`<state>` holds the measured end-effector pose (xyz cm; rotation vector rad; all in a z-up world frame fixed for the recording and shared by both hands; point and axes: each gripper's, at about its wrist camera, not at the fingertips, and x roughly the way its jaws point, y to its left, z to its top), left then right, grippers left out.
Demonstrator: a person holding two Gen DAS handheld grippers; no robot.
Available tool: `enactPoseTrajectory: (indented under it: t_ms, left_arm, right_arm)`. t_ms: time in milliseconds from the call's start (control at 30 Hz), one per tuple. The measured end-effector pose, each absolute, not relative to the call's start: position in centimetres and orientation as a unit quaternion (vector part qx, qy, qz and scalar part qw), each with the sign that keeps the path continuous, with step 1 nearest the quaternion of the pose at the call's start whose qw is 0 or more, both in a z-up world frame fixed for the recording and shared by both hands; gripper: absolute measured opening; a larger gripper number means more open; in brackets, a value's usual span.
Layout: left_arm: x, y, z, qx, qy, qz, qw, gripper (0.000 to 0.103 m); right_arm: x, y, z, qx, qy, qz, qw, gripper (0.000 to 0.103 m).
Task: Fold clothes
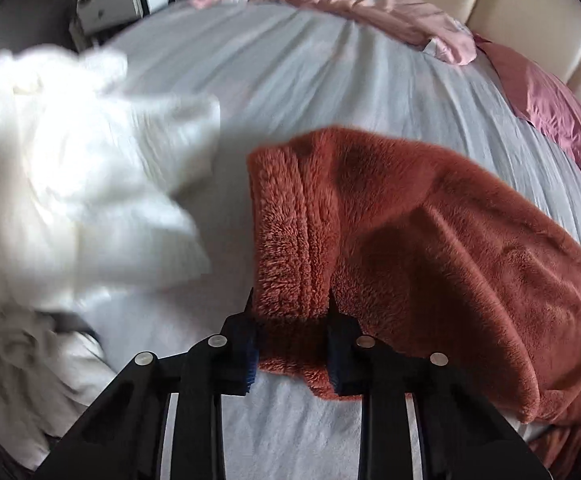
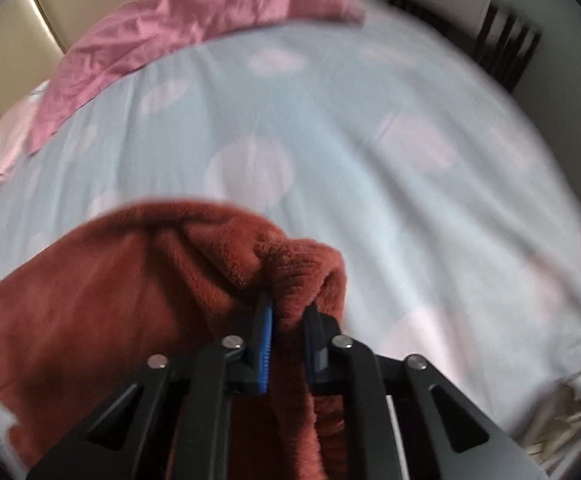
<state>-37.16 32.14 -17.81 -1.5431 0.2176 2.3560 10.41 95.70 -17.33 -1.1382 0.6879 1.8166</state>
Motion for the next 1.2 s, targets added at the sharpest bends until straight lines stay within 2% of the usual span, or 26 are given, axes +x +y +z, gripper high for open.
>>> enactPoseTrajectory:
  t_ms: [133, 300, 400, 467, 533, 633, 833, 967, 1067, 1200]
  left_arm:
    - [-38.1, 30.9, -15.4, -0.529, 0.075, 0.833, 0.142, 0.026]
    - [-38.9, 30.8, -16.9, -0.548, 0.106, 0.819, 0.134, 0.027]
    - [-38.4, 31.4, -17.7, -0.554, 0.123, 0.813, 0.129, 0.036]
    - [-37.8, 31.2, -17.8, -0.553, 0.128, 0.813, 0.125, 0.049]
    - [-37.0, 30.8, -17.6, -0.549, 0.126, 0.817, 0.123, 0.054]
    - [-34.6, 29.6, -15.8, -0.539, 0.109, 0.824, 0.135, 0.055]
    - [-26.8, 29.4, -12.4, -0.552, 0.094, 0.797, 0.224, 0.061]
    - [-20.7, 30.6, -11.0, -0.569, 0.094, 0.758, 0.305, 0.073]
    - [-16.6, 32.3, -10.7, -0.578, 0.102, 0.729, 0.353, 0.073]
    - [-13.7, 33.7, -11.5, -0.582, 0.102, 0.716, 0.372, 0.073]
  right_arm:
    - [10.8, 98.1, -15.3, -0.428, 0.269, 0.731, 0.458, 0.01]
    - [8.8, 99.2, -17.7, -0.462, 0.255, 0.717, 0.456, 0.011]
    - [8.4, 99.4, -19.5, -0.476, 0.269, 0.705, 0.452, 0.015]
    - [9.1, 99.3, -19.6, -0.474, 0.28, 0.704, 0.448, 0.016]
    - [10.2, 99.1, -19.0, -0.464, 0.291, 0.707, 0.448, 0.023]
    - [12.1, 97.9, -16.9, -0.44, 0.309, 0.714, 0.448, 0.025]
    - [13.4, 92.9, -12.2, -0.414, 0.301, 0.741, 0.435, 0.025]
    - [14.8, 89.3, -9.2, -0.398, 0.292, 0.758, 0.426, 0.025]
    - [17.5, 86.3, -8.1, -0.4, 0.322, 0.761, 0.397, 0.025]
    - [21.1, 81.3, -8.4, -0.412, 0.345, 0.76, 0.365, 0.025]
